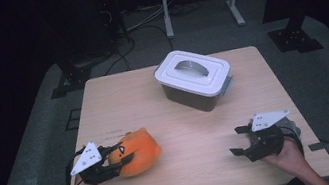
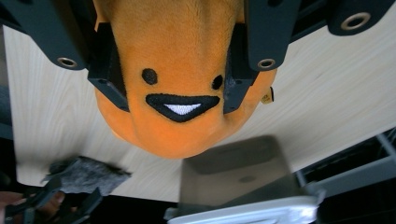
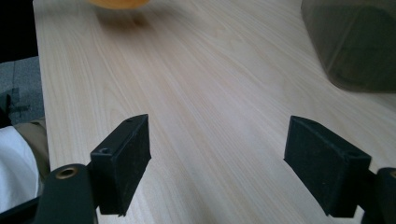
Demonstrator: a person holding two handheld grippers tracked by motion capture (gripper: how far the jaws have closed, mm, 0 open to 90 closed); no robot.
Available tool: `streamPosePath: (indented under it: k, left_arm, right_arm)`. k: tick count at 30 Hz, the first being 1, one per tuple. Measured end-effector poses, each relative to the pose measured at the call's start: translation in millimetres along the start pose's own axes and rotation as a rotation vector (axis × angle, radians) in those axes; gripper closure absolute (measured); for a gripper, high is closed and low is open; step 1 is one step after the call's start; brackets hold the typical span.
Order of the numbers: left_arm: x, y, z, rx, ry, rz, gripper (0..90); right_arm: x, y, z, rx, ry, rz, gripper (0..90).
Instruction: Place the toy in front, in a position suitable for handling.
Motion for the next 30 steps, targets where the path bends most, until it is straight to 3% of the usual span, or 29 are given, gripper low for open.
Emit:
streamPosePath:
  k: [6, 12, 22, 30]
  left_arm:
    - [-10.6, -29.1, 20.9, -0.006, -0.04, -0.06, 51.4]
    - [-22.0, -56.0, 32.0, -0.002, -0.063, -0.112, 51.4]
    - [-43.3, -94.6, 42.8, 0.012, -0.093, -0.196, 51.3]
    - [-56.8, -117.5, 42.9, 0.035, -0.109, -0.234, 51.1]
  right_arm:
    - [-2.7, 5.5, -1.7, -0.015, -0.011, -0.008, 21.6]
    - [-5.6, 9.6, -3.6, -0.026, -0.014, -0.014, 21.5]
    - [-13.9, 19.2, -8.3, -0.05, -0.031, -0.035, 21.6]
    - [-22.1, 25.5, -13.7, -0.048, -0.04, -0.054, 21.6]
Point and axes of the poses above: each handheld gripper's, and its own axes: y roughly backward along the jaws, z roughly out of its top, x roughly to its left, the point moved 2 cm from there along -y, roughly forward along the jaws, and after that the axes turned 7 degrees about x, right-handed, at the moved point
